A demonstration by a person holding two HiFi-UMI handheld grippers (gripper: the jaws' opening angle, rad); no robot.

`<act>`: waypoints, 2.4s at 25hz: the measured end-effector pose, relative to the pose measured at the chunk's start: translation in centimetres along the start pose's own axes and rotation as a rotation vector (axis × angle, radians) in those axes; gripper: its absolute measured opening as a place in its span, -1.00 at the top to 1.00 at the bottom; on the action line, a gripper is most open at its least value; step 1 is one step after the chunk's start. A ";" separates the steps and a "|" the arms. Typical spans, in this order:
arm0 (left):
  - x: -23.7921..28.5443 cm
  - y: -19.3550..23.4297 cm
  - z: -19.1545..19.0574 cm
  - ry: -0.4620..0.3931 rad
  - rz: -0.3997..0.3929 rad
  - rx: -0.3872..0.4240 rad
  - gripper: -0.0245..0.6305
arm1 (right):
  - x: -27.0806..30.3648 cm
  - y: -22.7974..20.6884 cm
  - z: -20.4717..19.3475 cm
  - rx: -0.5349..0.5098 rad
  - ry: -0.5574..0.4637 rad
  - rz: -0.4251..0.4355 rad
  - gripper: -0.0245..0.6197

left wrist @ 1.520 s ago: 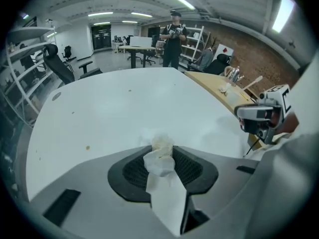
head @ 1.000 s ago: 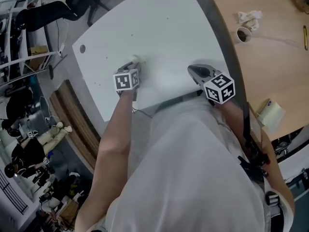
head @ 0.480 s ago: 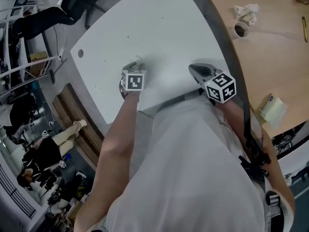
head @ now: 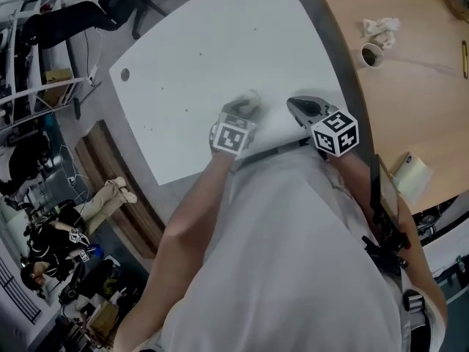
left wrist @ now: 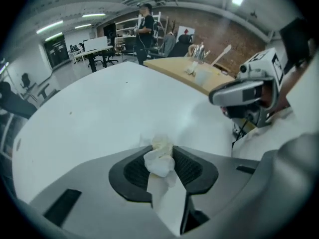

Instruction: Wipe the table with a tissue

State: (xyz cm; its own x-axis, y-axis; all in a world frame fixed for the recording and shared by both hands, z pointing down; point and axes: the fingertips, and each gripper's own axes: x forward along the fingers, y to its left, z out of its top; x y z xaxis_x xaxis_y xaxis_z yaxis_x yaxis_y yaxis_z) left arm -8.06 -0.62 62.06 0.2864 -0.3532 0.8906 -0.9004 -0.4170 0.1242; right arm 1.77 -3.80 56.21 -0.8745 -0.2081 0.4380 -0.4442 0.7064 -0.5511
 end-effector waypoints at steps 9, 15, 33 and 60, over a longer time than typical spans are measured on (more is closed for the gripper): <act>-5.5 3.8 -1.8 -0.231 0.062 -0.275 0.54 | 1.9 1.8 0.9 -0.057 0.038 0.037 0.87; -9.2 10.4 -8.9 -0.240 0.207 -0.467 0.54 | 3.6 3.8 0.7 -0.095 0.075 0.065 0.87; -9.8 22.9 -14.3 -0.159 0.282 -0.445 0.54 | 6.7 8.4 1.6 -0.135 0.100 0.010 0.87; -6.2 16.8 -10.5 0.089 0.280 -0.144 0.55 | 5.7 5.3 2.3 -0.132 0.118 0.078 0.87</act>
State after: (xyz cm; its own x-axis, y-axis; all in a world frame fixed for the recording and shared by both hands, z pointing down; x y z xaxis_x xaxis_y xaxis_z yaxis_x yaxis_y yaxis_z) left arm -28.37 3.39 63.20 -0.0030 -0.3604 0.9328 -0.9790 -0.1889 -0.0761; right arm -5.96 -2.79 54.18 -0.8729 -0.0745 0.4822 -0.3403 0.8012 -0.4922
